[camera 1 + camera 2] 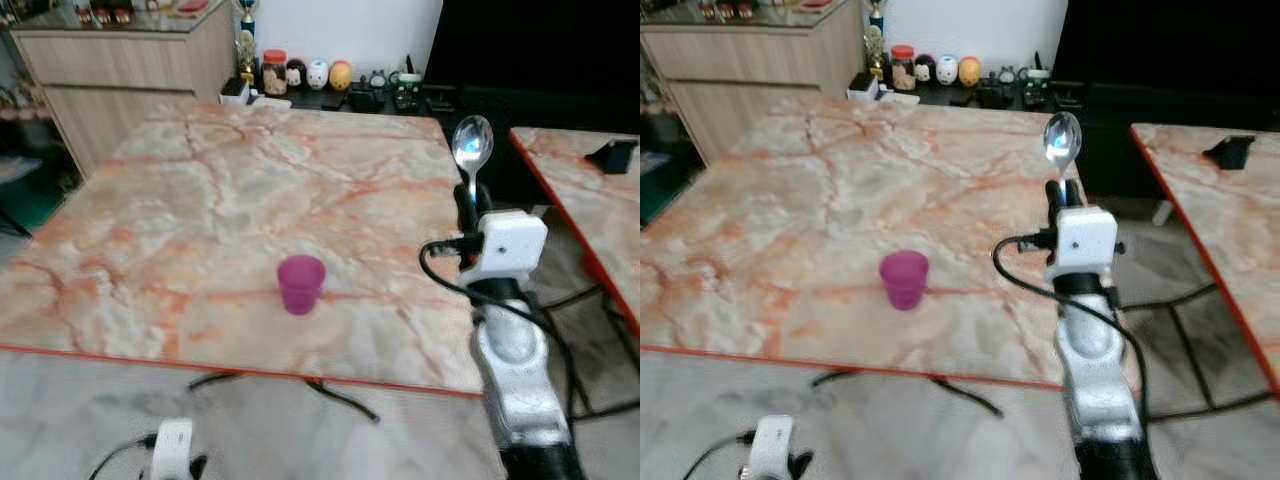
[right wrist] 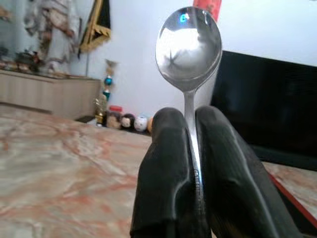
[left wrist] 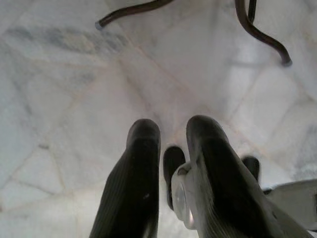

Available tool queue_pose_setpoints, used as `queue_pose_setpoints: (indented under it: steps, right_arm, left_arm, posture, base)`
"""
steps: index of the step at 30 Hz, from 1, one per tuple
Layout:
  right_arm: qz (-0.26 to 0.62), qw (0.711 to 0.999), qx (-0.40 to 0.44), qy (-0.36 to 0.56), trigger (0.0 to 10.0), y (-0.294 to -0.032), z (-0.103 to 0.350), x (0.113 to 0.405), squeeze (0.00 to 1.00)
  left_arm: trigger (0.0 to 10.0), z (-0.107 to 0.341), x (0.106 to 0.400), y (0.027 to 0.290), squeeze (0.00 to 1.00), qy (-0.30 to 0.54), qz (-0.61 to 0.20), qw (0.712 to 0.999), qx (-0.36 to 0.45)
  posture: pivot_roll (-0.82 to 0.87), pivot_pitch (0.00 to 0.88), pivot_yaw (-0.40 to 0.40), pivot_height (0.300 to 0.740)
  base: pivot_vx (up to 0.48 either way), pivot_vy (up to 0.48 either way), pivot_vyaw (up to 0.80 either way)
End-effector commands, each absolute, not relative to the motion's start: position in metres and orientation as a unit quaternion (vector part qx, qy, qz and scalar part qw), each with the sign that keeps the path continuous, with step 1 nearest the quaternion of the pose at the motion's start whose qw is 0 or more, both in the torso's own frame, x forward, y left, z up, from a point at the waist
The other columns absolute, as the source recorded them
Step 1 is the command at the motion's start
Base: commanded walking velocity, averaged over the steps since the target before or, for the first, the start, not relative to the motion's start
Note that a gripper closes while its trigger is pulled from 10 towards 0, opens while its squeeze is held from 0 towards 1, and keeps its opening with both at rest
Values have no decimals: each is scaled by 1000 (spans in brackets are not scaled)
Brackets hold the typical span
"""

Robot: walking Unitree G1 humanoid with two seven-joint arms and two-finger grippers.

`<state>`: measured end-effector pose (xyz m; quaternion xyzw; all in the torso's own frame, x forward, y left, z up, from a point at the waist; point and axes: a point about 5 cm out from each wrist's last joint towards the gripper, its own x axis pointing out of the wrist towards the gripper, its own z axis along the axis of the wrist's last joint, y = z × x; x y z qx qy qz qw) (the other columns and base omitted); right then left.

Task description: Setting the table

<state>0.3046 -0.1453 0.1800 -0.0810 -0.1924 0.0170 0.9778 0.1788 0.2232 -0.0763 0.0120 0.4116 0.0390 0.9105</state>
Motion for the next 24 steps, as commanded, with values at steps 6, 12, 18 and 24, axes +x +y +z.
queue_pose_setpoints:
  steps: [6, 12, 18, 24]
  right_arm:
    - [11, 979, -83, -184, 10000, -149, 177, 304, 0]
    - [9, 979, -83, -185, 10000, -149, 177, 304, 0]
    - [8, 979, -81, -185, 10000, -148, 178, 304, 0]
    - [5, 980, -80, -184, 10000, -148, 177, 303, 0]
  left_arm:
    - [10000, -75, 182, 220, 0, 404, 30, 914, 11]
    - [10000, -74, 182, 222, 0, 403, 32, 915, 11]
    - [10000, -74, 183, 222, 0, 401, 31, 915, 11]
    - [10000, -73, 184, 222, 0, 400, 30, 916, 11]
  posture:
    - [33, 0, -21, 740]
    - [32, 0, -17, 740]
    - [24, 0, -13, 740]
    - [18, 0, -7, 740]
  base:
    - [0, -358, 0]
    - [0, -355, 0]
    - [0, -354, 0]
    - [0, -354, 0]
